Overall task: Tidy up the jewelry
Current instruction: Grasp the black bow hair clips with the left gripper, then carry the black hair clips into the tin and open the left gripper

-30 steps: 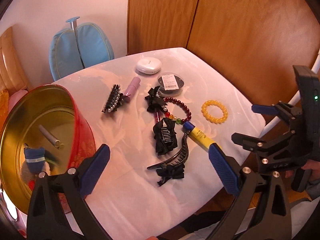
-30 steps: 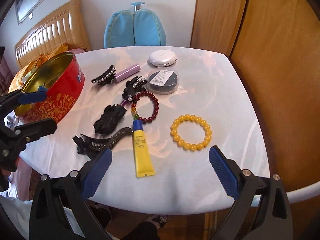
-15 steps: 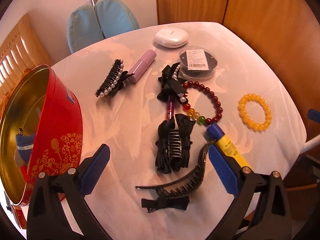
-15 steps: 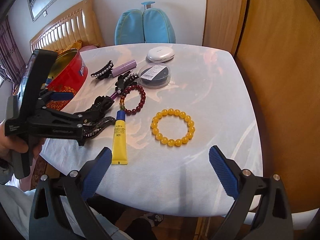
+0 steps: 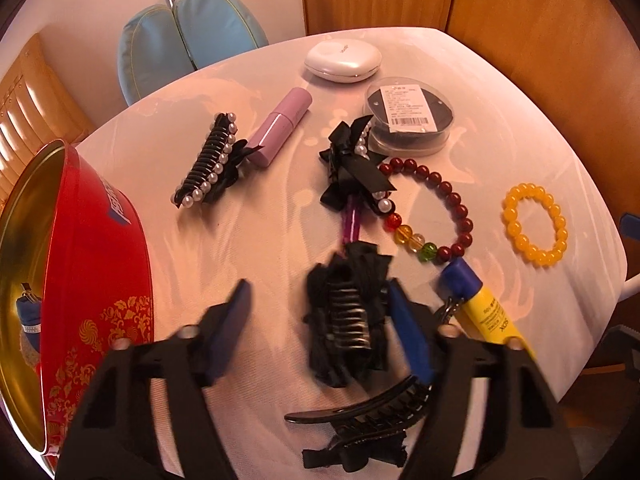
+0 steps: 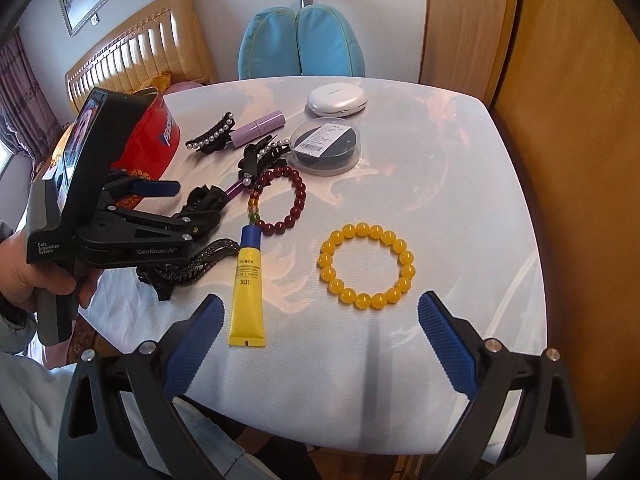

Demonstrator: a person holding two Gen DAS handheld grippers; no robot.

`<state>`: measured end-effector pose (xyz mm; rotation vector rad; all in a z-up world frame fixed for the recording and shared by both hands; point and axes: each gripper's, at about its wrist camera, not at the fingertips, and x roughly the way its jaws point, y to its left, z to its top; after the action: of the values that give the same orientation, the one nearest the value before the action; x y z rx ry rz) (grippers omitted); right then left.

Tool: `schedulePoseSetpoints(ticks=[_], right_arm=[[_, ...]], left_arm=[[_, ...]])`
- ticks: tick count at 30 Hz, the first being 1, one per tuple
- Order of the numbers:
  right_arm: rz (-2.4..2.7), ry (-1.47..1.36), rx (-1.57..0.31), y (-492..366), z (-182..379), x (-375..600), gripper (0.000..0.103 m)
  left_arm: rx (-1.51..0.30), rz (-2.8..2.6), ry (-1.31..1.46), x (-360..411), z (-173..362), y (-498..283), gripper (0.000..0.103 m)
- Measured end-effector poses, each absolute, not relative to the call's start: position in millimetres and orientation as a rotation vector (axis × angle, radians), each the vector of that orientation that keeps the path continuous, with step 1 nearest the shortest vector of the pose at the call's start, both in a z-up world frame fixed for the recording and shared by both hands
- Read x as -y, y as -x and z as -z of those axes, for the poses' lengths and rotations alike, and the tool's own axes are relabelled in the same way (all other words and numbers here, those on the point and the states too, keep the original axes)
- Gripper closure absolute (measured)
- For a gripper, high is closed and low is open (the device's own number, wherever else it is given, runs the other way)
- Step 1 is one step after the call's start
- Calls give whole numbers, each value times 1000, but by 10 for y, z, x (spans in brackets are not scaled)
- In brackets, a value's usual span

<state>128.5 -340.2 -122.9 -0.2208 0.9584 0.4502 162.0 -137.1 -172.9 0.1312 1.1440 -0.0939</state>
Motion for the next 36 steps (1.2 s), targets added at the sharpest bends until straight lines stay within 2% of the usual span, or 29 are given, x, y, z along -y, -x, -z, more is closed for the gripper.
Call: schedulePoseSetpoints(ticks=[3, 5, 13, 23, 29, 36], right_arm=[[-445, 214, -957, -1300, 1221, 3407, 5], [-446, 211, -953, -1300, 1211, 3410, 5], [-494, 196, -908, -1271, 1108, 3318, 5], [-680, 148, -767, -1285, 695, 2675, 5], [-768, 242, -697, -1349, 442, 1857, 4], [-839, 324, -727, -1475, 586, 771, 4]], left_arm=[[-1158, 120, -136, 1374, 1735, -1591, 67], [-1142, 133, -108, 1348, 1660, -1550, 68], [-989, 107, -29, 1131, 971, -1351, 68], [-861, -73, 29, 283, 373, -902, 68], [-907, -148, 40, -552, 542, -940, 68], [-999, -129, 38, -1401, 936, -1259, 68]])
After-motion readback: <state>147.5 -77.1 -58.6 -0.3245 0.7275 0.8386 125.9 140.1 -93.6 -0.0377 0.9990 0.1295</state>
